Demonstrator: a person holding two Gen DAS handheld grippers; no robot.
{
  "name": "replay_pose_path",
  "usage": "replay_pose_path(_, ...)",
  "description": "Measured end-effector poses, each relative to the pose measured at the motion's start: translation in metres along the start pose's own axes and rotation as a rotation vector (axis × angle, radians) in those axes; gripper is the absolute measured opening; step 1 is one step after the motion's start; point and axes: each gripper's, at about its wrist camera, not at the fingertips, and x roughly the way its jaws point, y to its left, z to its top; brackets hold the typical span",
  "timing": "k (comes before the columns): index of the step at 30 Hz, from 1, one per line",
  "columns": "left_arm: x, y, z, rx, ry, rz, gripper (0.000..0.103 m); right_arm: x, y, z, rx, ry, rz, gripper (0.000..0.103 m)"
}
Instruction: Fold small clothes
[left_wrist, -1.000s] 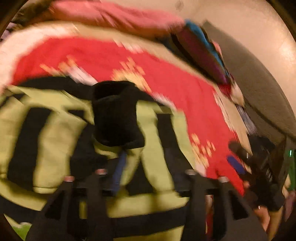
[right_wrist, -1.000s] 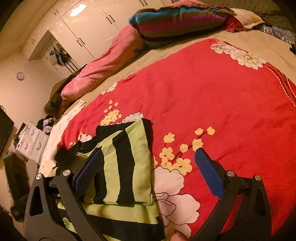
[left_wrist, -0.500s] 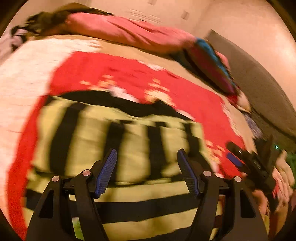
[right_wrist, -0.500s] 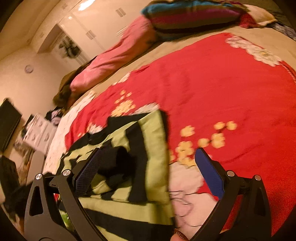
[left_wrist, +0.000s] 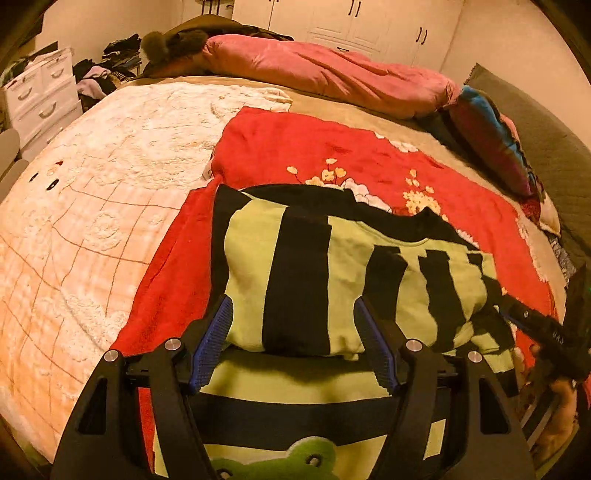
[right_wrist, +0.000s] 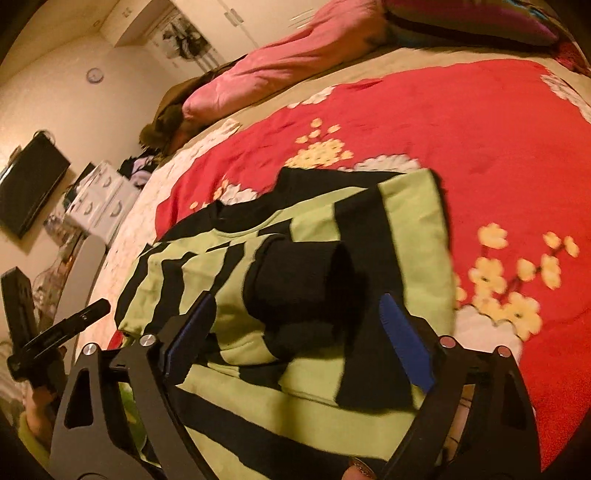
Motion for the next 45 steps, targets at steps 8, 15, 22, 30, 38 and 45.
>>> replay_pose_path(8, 0.013, -0.002, -0.008, -0.002, 0.041, -0.032, 0.067, 0.027, -0.002, 0.002, -0.038, 0.053, -0.005, 0.068)
replay_pose_path(15, 0.020, -0.001, -0.012, -0.027, 0.064, -0.045, 0.067, 0.025, 0.008, 0.003, -0.084, 0.073, 0.081, 0.020)
replay_pose_path(22, 0.002, -0.005, -0.002, -0.008, 0.019, -0.029, 0.067, -0.040, 0.034, 0.024, -0.215, -0.091, 0.143, 0.013)
replay_pose_path(30, 0.008, -0.011, -0.006, 0.002, 0.049, -0.029, 0.067, -0.010, 0.009, 0.019, -0.224, -0.009, -0.129, 0.020)
replay_pose_path(38, 0.021, -0.039, 0.005, 0.062, 0.057, -0.039, 0.067, -0.022, -0.019, 0.020, -0.120, -0.014, -0.210, 0.040)
replay_pose_path(45, 0.061, -0.054, 0.003, 0.111, 0.144, -0.011, 0.067, -0.051, -0.021, 0.030, -0.092, -0.162, -0.189, 0.040)
